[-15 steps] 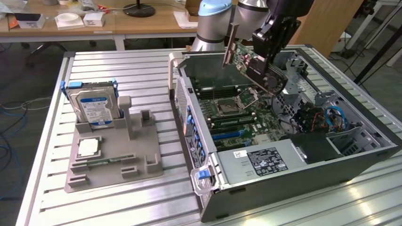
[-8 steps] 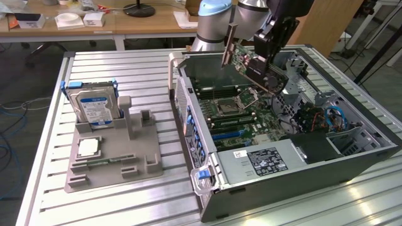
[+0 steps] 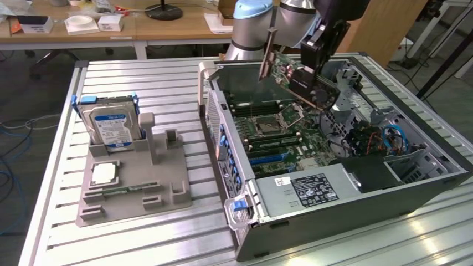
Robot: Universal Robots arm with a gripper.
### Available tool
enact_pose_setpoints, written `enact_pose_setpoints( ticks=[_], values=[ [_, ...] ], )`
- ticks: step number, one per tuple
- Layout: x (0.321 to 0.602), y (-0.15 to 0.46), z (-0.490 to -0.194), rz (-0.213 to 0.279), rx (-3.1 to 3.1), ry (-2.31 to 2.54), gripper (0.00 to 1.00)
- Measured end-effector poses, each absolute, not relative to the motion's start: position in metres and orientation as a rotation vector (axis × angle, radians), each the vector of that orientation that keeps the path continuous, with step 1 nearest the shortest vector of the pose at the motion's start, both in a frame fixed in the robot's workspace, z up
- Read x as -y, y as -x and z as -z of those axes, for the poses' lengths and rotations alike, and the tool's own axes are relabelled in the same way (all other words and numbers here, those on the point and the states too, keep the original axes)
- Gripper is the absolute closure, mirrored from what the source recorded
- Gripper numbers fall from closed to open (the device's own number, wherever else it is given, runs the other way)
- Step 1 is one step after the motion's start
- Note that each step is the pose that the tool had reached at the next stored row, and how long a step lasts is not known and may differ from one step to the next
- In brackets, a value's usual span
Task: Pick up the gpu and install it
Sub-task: 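Insert the gpu into the slot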
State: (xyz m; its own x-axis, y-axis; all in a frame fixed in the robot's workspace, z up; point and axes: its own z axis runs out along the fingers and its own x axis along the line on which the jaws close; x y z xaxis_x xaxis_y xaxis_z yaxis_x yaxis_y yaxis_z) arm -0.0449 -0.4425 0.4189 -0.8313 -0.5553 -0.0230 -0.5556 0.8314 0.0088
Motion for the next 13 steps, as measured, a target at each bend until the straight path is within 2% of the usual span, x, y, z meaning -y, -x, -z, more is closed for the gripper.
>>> enact_pose_setpoints(
  ticks=[13],
  values=[
    [0.4425, 0.0442, -0.4184, -0.025, -2.936, 1.063, 0.74]
  ],
)
